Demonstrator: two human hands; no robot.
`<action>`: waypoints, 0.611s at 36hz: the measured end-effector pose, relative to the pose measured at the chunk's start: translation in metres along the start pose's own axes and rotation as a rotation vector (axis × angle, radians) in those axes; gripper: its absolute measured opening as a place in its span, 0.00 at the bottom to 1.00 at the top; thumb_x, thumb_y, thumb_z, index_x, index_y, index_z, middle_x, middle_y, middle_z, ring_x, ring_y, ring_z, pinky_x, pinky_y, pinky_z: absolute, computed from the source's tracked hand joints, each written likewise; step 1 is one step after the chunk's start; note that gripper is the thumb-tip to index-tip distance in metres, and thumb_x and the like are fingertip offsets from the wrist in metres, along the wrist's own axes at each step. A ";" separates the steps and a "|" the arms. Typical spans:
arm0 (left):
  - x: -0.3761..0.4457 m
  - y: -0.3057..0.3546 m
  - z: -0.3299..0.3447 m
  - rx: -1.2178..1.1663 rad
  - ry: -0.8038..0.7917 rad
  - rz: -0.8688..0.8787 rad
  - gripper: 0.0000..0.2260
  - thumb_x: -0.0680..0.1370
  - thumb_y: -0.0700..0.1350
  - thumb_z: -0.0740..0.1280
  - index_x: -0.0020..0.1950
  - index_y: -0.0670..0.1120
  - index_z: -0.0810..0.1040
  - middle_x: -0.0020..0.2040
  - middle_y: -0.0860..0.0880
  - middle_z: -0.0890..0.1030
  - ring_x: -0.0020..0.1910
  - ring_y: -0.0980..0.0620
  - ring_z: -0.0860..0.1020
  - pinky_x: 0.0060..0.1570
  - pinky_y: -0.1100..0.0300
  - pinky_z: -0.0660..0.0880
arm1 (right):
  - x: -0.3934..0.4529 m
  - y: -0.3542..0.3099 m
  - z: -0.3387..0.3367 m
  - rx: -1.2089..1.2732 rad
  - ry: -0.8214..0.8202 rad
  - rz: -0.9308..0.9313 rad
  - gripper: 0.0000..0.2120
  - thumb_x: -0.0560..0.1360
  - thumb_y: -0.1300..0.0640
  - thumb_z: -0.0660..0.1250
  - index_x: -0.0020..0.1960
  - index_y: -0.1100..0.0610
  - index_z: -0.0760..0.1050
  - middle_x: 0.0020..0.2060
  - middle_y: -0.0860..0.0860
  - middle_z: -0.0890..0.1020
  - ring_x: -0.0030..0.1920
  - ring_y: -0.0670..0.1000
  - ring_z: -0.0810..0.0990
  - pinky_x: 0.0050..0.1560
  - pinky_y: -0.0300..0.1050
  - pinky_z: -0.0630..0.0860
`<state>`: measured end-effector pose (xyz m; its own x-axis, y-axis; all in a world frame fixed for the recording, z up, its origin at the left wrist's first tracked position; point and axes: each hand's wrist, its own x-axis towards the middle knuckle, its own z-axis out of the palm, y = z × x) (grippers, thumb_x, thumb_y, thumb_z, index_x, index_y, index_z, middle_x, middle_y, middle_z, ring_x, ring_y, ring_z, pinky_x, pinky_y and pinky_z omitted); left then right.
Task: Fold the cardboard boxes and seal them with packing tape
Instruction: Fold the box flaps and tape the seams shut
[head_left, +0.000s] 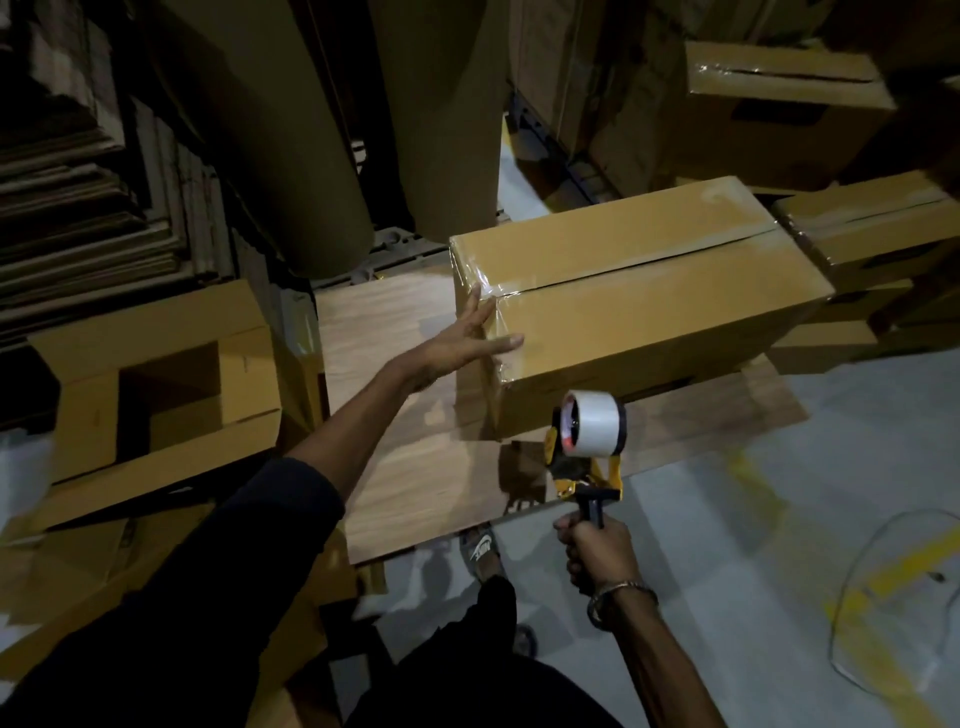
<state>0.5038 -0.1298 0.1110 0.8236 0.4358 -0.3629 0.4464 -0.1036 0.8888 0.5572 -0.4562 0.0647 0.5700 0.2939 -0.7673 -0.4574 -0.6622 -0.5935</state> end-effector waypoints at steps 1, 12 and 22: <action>-0.002 0.004 0.009 -0.085 0.098 0.003 0.47 0.75 0.69 0.71 0.86 0.57 0.51 0.85 0.58 0.40 0.84 0.51 0.50 0.82 0.44 0.54 | -0.001 -0.005 -0.004 -0.005 0.027 -0.034 0.05 0.75 0.66 0.66 0.42 0.59 0.78 0.25 0.53 0.69 0.23 0.52 0.65 0.28 0.43 0.62; 0.002 0.013 0.126 -0.159 0.745 -0.099 0.29 0.88 0.58 0.50 0.86 0.49 0.44 0.86 0.51 0.45 0.84 0.54 0.47 0.78 0.58 0.42 | -0.009 -0.104 -0.029 -0.070 0.461 -0.562 0.05 0.80 0.54 0.70 0.49 0.55 0.81 0.39 0.54 0.83 0.41 0.58 0.81 0.41 0.47 0.73; 0.031 0.009 0.116 -0.454 0.897 -0.117 0.28 0.87 0.60 0.54 0.86 0.54 0.54 0.85 0.54 0.59 0.82 0.51 0.60 0.79 0.54 0.58 | 0.091 -0.209 -0.034 -0.318 0.410 -0.756 0.21 0.74 0.60 0.68 0.66 0.57 0.78 0.62 0.61 0.82 0.62 0.64 0.79 0.57 0.55 0.77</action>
<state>0.5740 -0.2214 0.0753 0.1325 0.9519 -0.2764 0.1787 0.2513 0.9513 0.7280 -0.3147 0.1276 0.8665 0.4987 -0.0190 0.3111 -0.5694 -0.7609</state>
